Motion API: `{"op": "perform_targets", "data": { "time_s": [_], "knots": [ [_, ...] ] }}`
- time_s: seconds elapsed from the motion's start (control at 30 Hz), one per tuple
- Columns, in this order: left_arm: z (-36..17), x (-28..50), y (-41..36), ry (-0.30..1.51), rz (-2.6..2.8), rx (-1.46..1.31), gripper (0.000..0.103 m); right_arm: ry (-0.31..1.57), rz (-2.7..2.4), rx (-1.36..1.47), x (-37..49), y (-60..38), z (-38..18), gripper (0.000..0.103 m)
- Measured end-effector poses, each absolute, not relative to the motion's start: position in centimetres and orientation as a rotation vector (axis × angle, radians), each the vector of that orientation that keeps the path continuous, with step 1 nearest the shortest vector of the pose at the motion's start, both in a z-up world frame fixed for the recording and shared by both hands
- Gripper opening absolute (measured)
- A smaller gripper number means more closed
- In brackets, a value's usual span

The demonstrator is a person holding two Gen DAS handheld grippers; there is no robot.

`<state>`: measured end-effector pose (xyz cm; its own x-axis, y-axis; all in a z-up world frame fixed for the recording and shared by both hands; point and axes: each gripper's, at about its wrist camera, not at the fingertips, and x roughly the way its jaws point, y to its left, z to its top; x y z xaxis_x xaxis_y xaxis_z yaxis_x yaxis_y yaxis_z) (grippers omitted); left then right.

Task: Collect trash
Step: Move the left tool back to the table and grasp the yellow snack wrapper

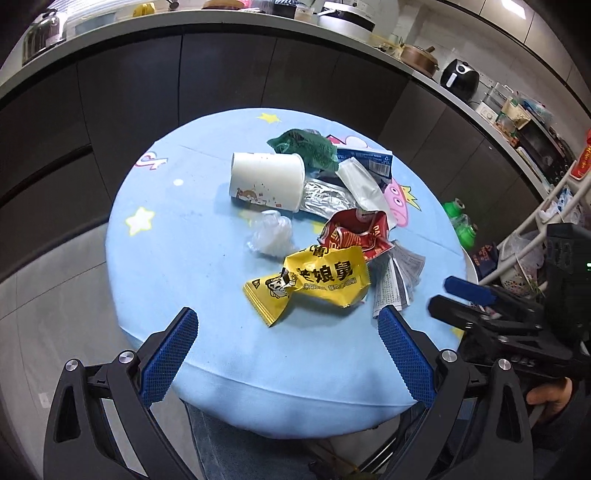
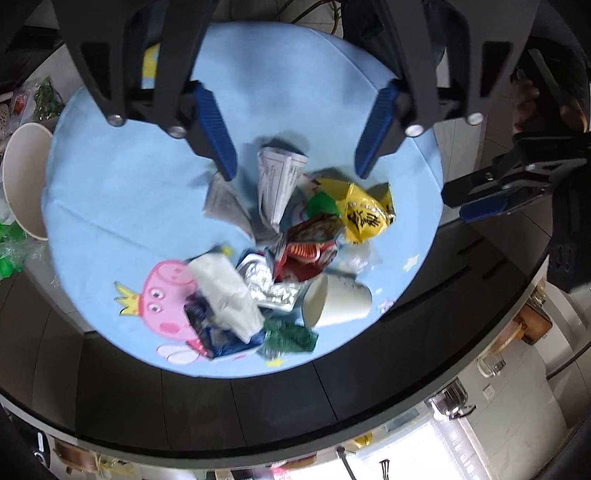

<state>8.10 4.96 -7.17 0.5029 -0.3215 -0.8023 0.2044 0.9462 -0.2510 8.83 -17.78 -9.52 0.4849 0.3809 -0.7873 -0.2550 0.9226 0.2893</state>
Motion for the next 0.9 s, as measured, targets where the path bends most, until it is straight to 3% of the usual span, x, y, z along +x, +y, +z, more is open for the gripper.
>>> {"op": "perform_targets", "data": {
  "time_s": [0.07,0.3,0.33,0.37,0.4,0.47,0.67,0.9],
  "knots": [
    [-7.5,8.5,5.3,0.994,-0.34,-0.124,0.092,1.02,0.367,0.132,9.5,-17.2,-10.6,0.056],
    [-8.8,11.1,5.1,1.006,-0.478,-0.098,0.077,1.05,0.293,0.111,11.7,-16.9,-12.6,0.054],
    [-9.1,11.6,4.8,1.015,-0.496,-0.089,0.076,1.055,0.284,0.106,12.0,-17.0,-13.0,0.047],
    [-9.4,12.3,4.5,1.026,-0.516,-0.077,0.073,1.062,0.282,0.106,12.2,-17.1,-13.3,0.025],
    [-9.6,12.7,4.2,1.032,-0.532,-0.07,0.072,1.064,0.288,0.114,12.2,-17.2,-13.4,0.015],
    [-10.0,13.6,3.5,1.037,-0.557,-0.055,0.072,1.043,0.281,0.109,11.8,-17.8,-12.9,0.008],
    [-12.2,15.8,2.1,1.098,-0.6,-0.066,0.073,0.985,0.241,0.068,10.0,-19.4,-10.8,0.007],
    [-13.2,14.1,2.0,1.177,-0.628,-0.136,0.068,0.962,0.234,0.072,9.3,-20.1,-10.2,0.007]
  ]
}}
